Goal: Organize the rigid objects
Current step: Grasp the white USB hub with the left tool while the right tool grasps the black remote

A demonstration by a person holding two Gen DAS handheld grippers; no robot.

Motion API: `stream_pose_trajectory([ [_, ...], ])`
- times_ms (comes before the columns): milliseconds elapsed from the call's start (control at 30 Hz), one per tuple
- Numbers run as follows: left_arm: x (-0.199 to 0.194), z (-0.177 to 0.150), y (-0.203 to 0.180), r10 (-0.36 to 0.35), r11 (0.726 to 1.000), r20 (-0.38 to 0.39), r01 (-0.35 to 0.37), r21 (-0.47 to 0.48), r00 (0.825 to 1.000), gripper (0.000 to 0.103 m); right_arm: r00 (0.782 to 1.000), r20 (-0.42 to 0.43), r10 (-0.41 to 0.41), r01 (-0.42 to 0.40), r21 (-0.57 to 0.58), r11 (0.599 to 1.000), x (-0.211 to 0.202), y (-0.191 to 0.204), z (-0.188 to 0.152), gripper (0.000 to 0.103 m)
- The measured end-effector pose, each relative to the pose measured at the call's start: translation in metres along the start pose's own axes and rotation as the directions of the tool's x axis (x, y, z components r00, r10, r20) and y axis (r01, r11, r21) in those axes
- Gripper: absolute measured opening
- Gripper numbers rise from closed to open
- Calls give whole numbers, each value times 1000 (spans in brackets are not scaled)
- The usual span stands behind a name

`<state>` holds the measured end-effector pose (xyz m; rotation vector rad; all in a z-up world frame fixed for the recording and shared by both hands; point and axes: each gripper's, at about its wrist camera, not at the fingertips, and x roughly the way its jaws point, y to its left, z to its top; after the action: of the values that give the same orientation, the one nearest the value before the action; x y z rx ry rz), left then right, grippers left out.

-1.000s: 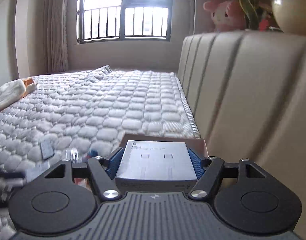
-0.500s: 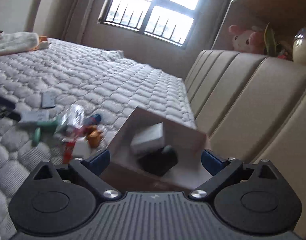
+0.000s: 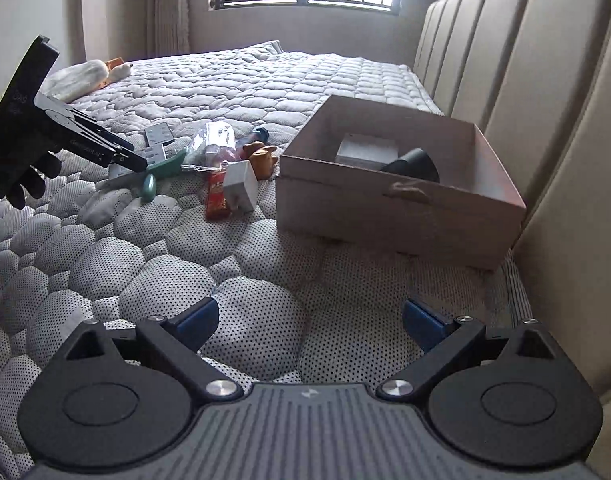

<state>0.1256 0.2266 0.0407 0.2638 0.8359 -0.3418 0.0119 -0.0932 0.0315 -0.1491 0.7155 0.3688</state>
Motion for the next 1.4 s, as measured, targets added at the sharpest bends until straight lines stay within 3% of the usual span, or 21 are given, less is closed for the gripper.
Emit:
stream_pose_trajectory([
  [233,7,-1,-11,45,998,-45,-43,56,998,56,999,-29,35,-35,22,999,8,1,-7,98],
  [500,11,-3,-9,61,998,-13,-61,-14,998,55,999,-33,42,-42,6,999,10,8,-9,98],
  [700,-34,-33,1,49,979,97,-28,-203,994,54,997,32,71,-67,-102,992,2,30,27,98],
  [833,-74,-70,7,87,934,149,-28,-357,985,54,983,55,177,-165,-172,971,14,56,82,98],
  [967,-96,-102,12,150,880,93,-90,-467,984,54,962,53,270,-253,-214,944,54,97,140,95],
  [1067,-104,-117,15,149,866,92,-85,-493,985,54,955,-15,296,-288,-276,917,104,142,173,80],
  [1133,-103,-122,14,139,868,80,-82,-490,987,54,957,-63,282,-287,-318,904,141,172,188,74],
  [1233,-98,-128,12,123,865,58,-78,-496,991,53,970,-101,220,-241,-337,910,195,202,203,73],
  [1400,-93,-130,15,118,844,53,-72,-531,992,53,962,-192,193,-239,-255,937,257,209,212,73],
])
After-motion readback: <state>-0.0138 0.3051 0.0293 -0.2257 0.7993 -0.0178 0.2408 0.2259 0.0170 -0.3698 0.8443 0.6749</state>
